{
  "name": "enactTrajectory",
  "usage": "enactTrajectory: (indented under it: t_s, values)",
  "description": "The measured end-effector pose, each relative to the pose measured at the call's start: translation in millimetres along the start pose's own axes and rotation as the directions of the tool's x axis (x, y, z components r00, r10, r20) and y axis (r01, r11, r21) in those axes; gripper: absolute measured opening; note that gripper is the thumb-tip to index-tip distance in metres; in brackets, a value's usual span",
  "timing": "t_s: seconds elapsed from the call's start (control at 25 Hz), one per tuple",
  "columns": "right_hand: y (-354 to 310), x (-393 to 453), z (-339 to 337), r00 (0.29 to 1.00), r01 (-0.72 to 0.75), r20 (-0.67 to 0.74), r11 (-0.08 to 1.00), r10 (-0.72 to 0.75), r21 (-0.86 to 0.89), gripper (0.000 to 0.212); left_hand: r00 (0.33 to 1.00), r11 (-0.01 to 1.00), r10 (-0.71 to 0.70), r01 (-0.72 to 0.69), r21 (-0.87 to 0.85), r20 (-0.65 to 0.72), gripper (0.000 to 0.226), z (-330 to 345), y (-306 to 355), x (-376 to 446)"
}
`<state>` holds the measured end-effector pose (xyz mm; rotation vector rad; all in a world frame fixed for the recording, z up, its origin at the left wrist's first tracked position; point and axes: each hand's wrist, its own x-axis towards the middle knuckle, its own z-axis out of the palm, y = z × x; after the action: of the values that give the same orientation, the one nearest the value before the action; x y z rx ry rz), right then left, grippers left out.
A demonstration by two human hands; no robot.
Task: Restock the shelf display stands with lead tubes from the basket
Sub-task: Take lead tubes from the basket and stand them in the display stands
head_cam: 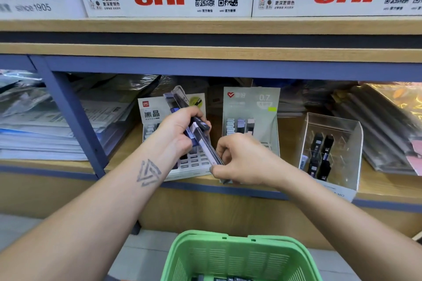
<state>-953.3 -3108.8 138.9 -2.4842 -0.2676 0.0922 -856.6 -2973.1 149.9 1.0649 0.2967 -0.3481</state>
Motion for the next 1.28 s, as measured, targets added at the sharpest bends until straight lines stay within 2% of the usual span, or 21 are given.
enactTrajectory:
  t_s: [0.12, 0.28, 0.4, 0.52, 0.64, 0.76, 0.92, 1.0, 1.08, 1.16, 1.28]
  values:
    - [6.5, -6.2, -19.4, 0.987, -0.015, 0.159, 0.995, 0.0, 0.095, 0.011, 1.0, 0.999, 0.013, -0.013, -0.03, -0.016, 0.009, -3.7, 3.7, -0.5]
    - [21.3, -14.5, -53.5, 0.957, -0.017, 0.289, 0.982, -0.039, 0.19, 0.016, 0.995, 0.997, 0.076, -0.076, 0.016, -0.063, 0.011, -1.8, 1.8, 0.1]
    - [31.9, -12.6, -61.2, 0.969, 0.005, 0.231, 0.94, -0.089, 0.342, 0.014, 0.996, 0.996, 0.082, -0.081, 0.045, -0.037, 0.013, -0.3, 2.9, 1.4]
    - [40.1, -6.5, -59.0, 0.986, -0.031, 0.154, 0.824, -0.068, 0.566, 0.018, 0.988, 0.987, 0.058, -0.078, 0.143, 0.141, 0.007, 7.3, -1.4, -9.0]
    - [43.1, -2.8, -58.1, 0.989, -0.062, 0.138, 0.719, -0.048, 0.692, 0.028, 0.96, 0.985, 0.031, -0.077, 0.153, 0.279, 0.027, 10.2, -3.4, -15.6]
    - [43.6, -0.3, -56.2, 0.99, -0.086, 0.142, 0.728, -0.016, 0.68, 0.029, 0.936, 0.974, 0.034, -0.11, 0.2, 0.35, 0.023, 10.7, -4.4, -18.0]
    - [37.8, 1.1, -45.7, 0.987, -0.129, 0.156, 0.805, 0.046, 0.58, 0.017, 0.941, 0.903, 0.1, -0.223, 0.368, 0.324, 0.025, 11.8, -12.8, -16.5]
    - [33.2, 0.0, -48.5, 0.992, -0.116, 0.094, 0.877, 0.082, 0.466, 0.016, 0.934, 0.871, 0.11, -0.255, 0.419, 0.339, 0.022, 12.0, -13.5, -15.2]
    - [33.2, 0.7, -55.3, 0.994, -0.097, -0.014, 0.914, 0.111, 0.393, 0.026, 0.919, 0.843, 0.1, -0.281, 0.459, 0.381, 0.026, 13.6, -13.4, -16.5]
    - [35.7, 4.7, -58.9, 0.973, -0.058, -0.17, 0.876, 0.158, 0.479, 0.028, 0.902, 0.819, 0.073, -0.298, 0.49, 0.426, 0.034, 15.5, -15.1, -19.0]
    - [40.9, 13.7, -58.3, 0.938, 0.056, -0.315, 0.835, 0.144, 0.548, 0.019, 0.895, 0.813, 0.021, -0.275, 0.513, 0.446, 0.024, 18.6, -19.2, -22.1]
